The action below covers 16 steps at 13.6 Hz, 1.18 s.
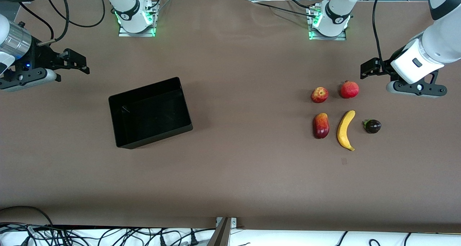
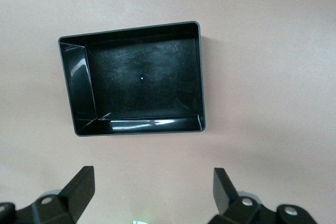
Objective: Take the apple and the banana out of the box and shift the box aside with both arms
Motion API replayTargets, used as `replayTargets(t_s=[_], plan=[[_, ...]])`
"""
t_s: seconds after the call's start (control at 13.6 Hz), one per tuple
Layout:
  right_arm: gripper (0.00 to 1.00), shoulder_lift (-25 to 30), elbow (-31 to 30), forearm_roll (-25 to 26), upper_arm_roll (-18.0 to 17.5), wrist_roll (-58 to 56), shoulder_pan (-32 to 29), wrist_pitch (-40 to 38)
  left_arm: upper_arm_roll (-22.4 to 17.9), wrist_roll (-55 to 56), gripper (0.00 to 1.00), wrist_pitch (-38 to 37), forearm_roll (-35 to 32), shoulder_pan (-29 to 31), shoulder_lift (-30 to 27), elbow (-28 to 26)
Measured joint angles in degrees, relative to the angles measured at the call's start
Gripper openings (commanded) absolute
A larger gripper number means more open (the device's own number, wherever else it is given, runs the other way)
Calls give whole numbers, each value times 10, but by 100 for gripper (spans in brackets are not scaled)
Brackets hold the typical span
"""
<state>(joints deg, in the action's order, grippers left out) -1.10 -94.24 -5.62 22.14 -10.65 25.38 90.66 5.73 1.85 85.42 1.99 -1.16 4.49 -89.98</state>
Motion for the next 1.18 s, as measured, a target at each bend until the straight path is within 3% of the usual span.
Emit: replayTargets(t_s=[0.15,0.22,0.44,0.51,1.18], plan=[[100,-2,3,2,-6,1,-5,-7,1,0,100,0,0,0,0,0],[100,-2,10,5,-25,2,-24,-18,1,0,100,0,0,0,0,0],[100,2,32,7,-133,5,-136,-43,1,0,100,0,0,0,0,0],[100,6,35,7,-150,5,-155,-46,1,0,100,0,0,0,0,0],[100,15,36,14,-169,5,-192,-48,2,0,100,0,0,0,0,0]])
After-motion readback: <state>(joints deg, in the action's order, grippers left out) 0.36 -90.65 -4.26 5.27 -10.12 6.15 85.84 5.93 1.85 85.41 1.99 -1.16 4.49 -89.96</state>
